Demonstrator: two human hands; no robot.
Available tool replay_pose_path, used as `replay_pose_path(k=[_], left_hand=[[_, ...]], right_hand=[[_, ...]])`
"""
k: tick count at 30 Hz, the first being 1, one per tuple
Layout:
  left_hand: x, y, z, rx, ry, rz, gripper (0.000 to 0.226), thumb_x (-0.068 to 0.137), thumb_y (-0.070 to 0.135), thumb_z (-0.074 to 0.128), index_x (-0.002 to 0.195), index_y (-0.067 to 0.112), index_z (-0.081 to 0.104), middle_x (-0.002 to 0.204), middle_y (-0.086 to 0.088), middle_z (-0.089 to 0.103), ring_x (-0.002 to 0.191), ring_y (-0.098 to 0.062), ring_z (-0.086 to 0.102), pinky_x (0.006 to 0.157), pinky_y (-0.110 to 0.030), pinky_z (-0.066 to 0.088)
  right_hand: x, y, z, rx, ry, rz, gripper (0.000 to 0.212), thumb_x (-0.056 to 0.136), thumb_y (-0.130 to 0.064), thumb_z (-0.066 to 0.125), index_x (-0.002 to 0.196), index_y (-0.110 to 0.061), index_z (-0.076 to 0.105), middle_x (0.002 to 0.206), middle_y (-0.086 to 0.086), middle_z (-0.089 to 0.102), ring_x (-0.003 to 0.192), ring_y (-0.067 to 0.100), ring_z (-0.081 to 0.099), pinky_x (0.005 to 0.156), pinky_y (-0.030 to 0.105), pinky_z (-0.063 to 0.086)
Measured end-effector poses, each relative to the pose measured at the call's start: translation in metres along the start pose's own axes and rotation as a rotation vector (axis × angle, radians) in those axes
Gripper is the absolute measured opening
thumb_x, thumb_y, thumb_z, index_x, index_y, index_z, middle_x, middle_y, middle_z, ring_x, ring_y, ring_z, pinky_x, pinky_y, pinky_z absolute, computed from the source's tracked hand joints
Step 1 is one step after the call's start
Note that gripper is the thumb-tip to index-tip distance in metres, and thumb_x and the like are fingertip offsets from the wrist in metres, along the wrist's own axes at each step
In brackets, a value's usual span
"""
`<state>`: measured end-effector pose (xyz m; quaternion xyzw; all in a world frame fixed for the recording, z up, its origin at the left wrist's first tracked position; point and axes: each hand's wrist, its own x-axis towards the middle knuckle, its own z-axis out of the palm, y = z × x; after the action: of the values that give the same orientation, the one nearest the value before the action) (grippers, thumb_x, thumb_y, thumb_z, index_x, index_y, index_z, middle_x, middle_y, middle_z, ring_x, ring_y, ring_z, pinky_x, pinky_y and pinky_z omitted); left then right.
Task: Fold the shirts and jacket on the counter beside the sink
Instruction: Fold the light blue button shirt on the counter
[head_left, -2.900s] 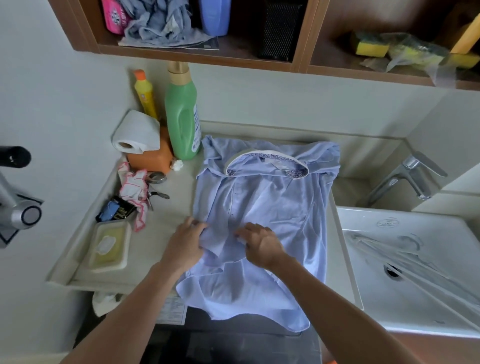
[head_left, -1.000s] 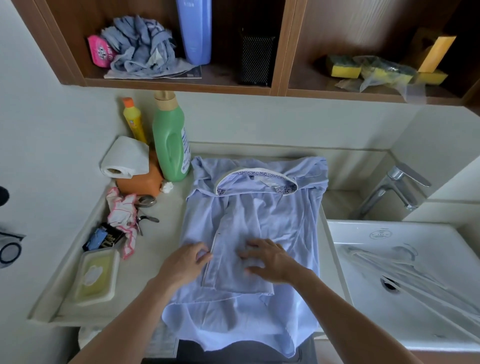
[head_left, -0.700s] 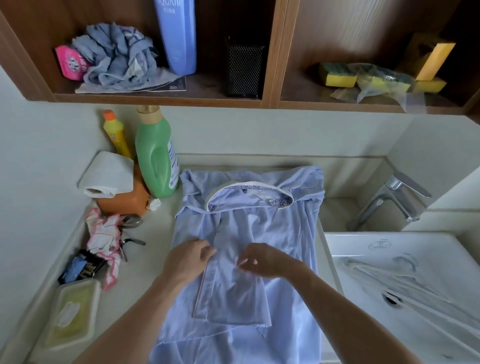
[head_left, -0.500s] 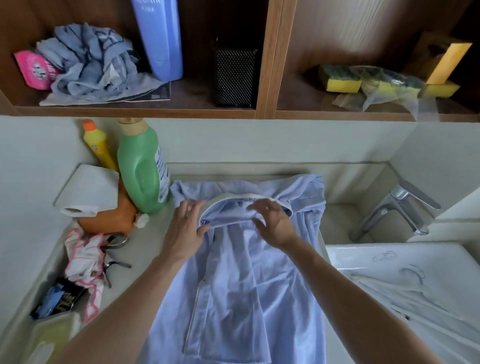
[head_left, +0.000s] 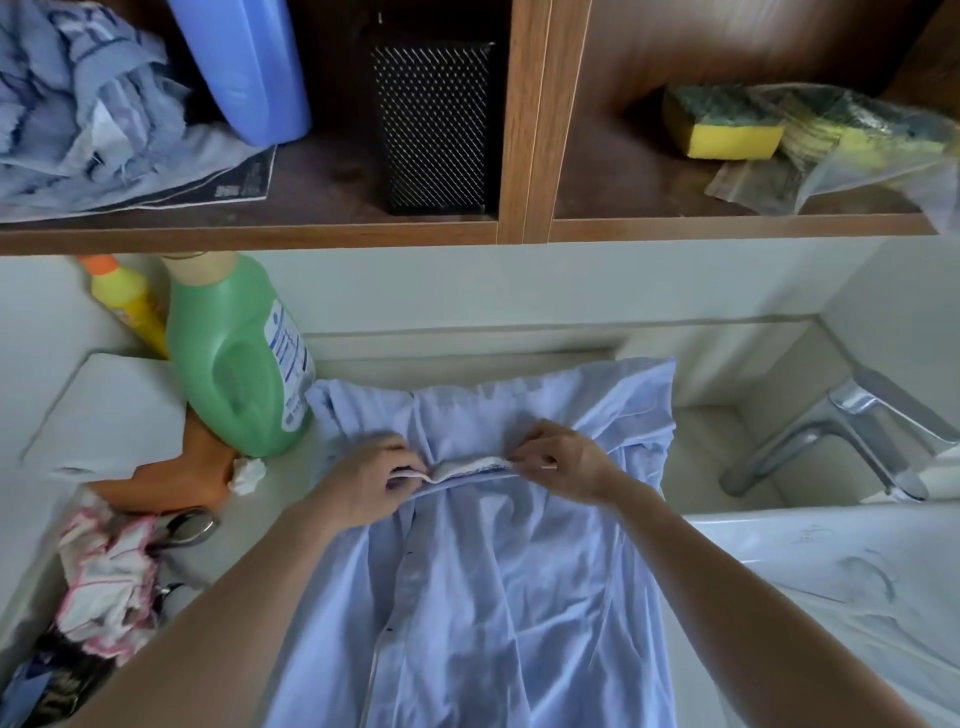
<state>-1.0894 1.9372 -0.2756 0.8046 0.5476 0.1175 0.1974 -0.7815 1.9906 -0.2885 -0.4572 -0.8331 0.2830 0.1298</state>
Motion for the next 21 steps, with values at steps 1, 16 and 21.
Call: replay_pose_path(k=[1, 16, 21], left_hand=[[0.004, -0.001, -0.002, -0.028, -0.016, -0.042, 0.018, 0.096, 0.022, 0.062, 0.089, 0.012, 0.076, 0.087, -0.002, 0.062, 0.088, -0.017, 0.06, 0.083, -0.039, 0.049], [0.073, -0.056, -0.042, 0.48, -0.231, -0.444, 0.087, 0.056, 0.059, 0.083, 0.127, 0.024, 0.046, 0.123, -0.001, 0.063, 0.108, -0.024, 0.061, 0.085, -0.038, 0.039], [0.069, -0.049, -0.059, 0.4, 0.083, -0.366, 0.042, 0.075, 0.041, 0.081, 0.098, 0.022, 0.051, 0.098, -0.004, 0.068, 0.087, -0.029, 0.065, 0.063, -0.032, 0.044]], right_hand=[[0.007, 0.001, -0.006, 0.08, -0.057, 0.057, 0.015, 0.095, -0.026, 0.065, 0.094, -0.016, 0.077, 0.092, -0.003, 0.065, 0.085, 0.008, 0.059, 0.078, 0.029, 0.046], [0.094, 0.045, -0.073, -0.662, -0.285, 0.2, 0.055, 0.075, -0.051, 0.077, 0.118, -0.024, 0.057, 0.121, 0.001, 0.063, 0.111, 0.024, 0.059, 0.097, 0.038, 0.044], [0.085, 0.031, -0.095, -0.742, -0.025, 0.206, 0.036, 0.087, -0.047, 0.067, 0.115, -0.024, 0.06, 0.11, 0.004, 0.067, 0.101, 0.03, 0.065, 0.074, 0.033, 0.045]])
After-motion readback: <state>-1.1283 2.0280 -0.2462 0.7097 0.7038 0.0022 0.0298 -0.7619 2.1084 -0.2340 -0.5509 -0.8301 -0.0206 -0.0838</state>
